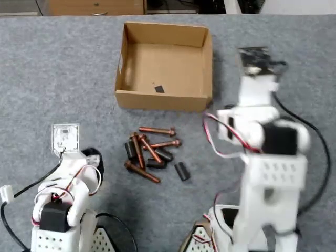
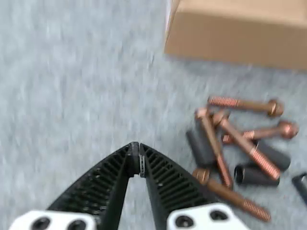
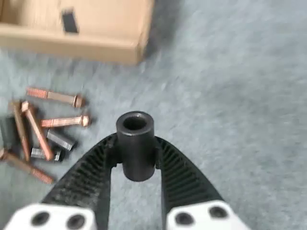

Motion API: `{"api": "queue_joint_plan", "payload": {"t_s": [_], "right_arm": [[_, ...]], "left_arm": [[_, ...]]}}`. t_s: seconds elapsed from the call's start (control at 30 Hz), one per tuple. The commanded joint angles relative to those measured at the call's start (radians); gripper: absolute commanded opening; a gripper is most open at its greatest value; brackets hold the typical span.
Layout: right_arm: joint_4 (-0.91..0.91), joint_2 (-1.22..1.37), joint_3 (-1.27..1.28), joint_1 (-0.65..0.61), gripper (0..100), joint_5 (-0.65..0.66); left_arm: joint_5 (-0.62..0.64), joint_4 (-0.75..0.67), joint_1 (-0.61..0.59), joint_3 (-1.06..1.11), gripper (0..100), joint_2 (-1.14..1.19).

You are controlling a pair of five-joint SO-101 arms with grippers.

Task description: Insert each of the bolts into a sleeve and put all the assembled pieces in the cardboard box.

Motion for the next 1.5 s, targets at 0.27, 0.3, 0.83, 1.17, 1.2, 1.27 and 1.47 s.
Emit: {"api": "queue_joint_plan", "payload": {"t_s": [0.27, 0.3, 0.83, 1.17, 1.2, 1.27, 1.47], "right_arm": [[-0.02, -0.348, 0.151, 0.077, 0.1, -0.014], [-0.032, -0.372, 0.163, 0.079, 0.1, -0.014], [-0.063, -0.619, 0.354, 0.079, 0.1, -0.183], [-0.071, -0.648, 0.404, 0.081, 0.1, -0.184], [-0.071, -0.648, 0.406, 0.081, 0.1, -0.184], [-0.071, -0.648, 0.404, 0.081, 0.1, -0.184], [-0.071, -0.648, 0.417, 0.081, 0.1, -0.184]], "left_arm": [[-0.017, -0.123, 0.061, -0.439, 2, 0.555], [-0.015, -0.12, 0.075, -0.506, 2, 0.644], [-0.009, 0.12, 0.293, -1.149, 2, 1.596], [-0.898, 0.242, 0.308, -1.53, 2, 1.942], [-0.976, 0.282, 0.322, -1.556, 2, 1.971], [-1.089, 0.356, 0.348, -1.603, 2, 2.025], [-1.189, 0.388, 0.43, -1.689, 2, 2.161]]}}
